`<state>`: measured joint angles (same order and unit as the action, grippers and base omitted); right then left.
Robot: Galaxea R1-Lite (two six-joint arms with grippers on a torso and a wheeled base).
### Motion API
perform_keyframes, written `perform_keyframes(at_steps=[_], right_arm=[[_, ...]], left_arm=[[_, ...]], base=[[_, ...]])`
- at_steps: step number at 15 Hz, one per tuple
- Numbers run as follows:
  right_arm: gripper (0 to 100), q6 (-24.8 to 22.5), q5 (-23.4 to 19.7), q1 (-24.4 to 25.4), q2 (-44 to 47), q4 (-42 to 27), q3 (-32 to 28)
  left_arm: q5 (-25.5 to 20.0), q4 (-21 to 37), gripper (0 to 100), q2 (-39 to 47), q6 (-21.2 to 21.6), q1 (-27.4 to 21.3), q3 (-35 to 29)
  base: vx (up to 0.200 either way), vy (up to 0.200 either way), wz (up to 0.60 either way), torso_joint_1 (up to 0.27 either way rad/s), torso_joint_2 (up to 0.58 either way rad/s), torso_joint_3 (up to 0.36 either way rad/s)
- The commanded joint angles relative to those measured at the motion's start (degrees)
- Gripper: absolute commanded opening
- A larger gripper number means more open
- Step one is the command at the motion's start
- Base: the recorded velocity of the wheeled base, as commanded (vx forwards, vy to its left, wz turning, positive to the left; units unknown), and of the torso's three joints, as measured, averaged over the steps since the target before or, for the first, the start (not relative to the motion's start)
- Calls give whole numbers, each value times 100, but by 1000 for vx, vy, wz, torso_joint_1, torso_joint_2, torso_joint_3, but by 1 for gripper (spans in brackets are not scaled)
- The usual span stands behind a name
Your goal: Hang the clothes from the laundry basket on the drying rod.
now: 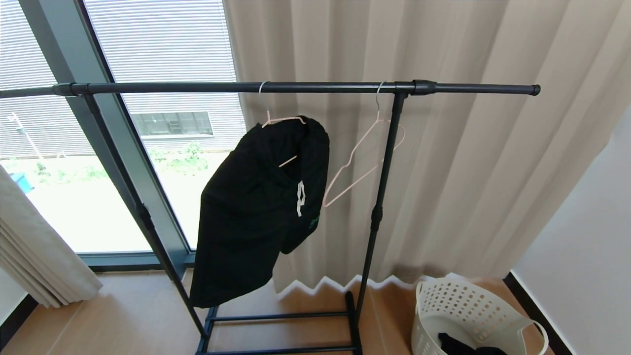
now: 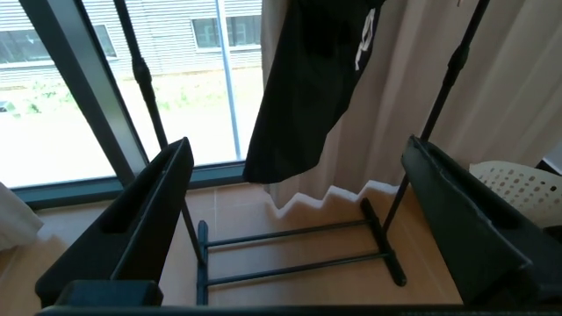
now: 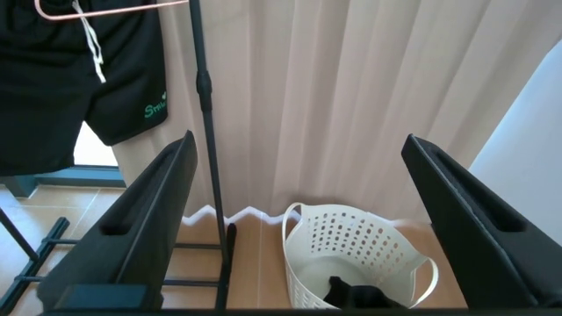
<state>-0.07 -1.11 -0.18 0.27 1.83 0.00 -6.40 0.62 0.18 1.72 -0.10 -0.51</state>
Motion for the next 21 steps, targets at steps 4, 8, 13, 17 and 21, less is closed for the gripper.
perform_keyframes(at_steps=[4, 8, 13, 17, 21], right_arm=[[100, -1, -3, 1, 8, 2, 0], [100, -1, 5, 1, 8, 2, 0], [100, 7, -3, 1, 8, 2, 0], [100, 16, -3, 1, 8, 2, 0], [100, 16, -3, 1, 8, 2, 0]], left_arm=[[25, -1, 100, 8, 4, 1, 7], [16, -1, 100, 8, 188, 1, 16], [16, -9, 100, 8, 215, 1, 16], [16, -9, 100, 8, 232, 1, 16], [16, -9, 100, 8, 224, 1, 16]], base=[[0, 0, 0, -211, 511, 297], [0, 0, 0, -205, 538, 331], [0, 0, 0, -178, 515, 332], [0, 0, 0, -144, 493, 337], [0, 0, 0, -113, 476, 354]])
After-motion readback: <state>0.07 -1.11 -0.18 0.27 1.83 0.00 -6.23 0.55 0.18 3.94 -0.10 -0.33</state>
